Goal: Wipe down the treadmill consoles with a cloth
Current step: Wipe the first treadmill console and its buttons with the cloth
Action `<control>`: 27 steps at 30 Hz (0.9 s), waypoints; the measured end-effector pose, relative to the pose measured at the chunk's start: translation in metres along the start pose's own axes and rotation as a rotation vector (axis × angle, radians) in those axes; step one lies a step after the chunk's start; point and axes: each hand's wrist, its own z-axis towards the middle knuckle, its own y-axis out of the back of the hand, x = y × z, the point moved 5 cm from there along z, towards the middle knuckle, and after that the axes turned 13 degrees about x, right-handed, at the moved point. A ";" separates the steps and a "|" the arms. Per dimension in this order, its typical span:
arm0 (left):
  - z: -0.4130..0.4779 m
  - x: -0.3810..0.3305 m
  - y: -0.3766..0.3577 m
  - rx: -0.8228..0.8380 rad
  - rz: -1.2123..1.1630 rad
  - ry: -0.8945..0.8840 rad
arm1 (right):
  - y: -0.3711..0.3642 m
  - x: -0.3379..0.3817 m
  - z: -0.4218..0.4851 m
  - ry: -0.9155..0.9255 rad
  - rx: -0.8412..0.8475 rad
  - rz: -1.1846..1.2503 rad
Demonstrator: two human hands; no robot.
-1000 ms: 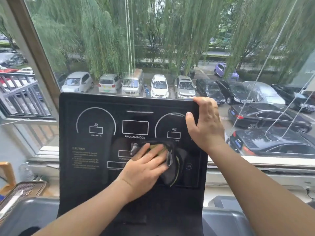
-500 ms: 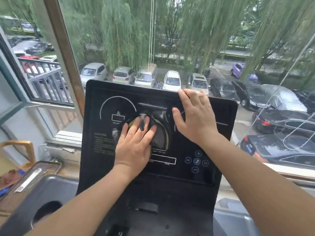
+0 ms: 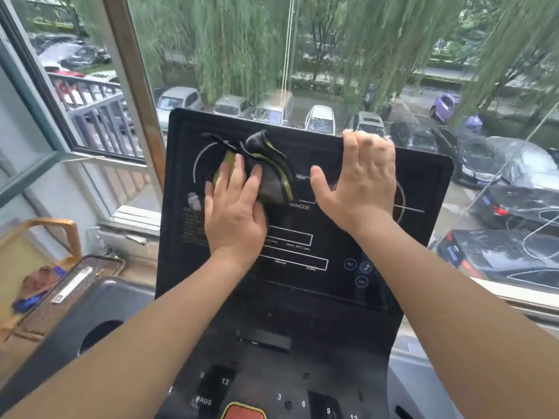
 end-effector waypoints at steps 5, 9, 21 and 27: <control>-0.061 -0.002 -0.030 0.129 0.325 -0.496 | 0.002 -0.001 -0.001 0.015 0.009 -0.004; -0.033 0.030 -0.008 0.312 0.546 -0.950 | 0.003 -0.002 -0.001 0.024 0.045 -0.021; -0.064 0.036 -0.019 0.130 0.291 -0.420 | 0.008 0.002 -0.005 -0.010 0.190 -0.003; -0.024 0.091 0.014 0.294 0.583 -0.974 | 0.009 0.036 0.000 0.022 0.112 0.019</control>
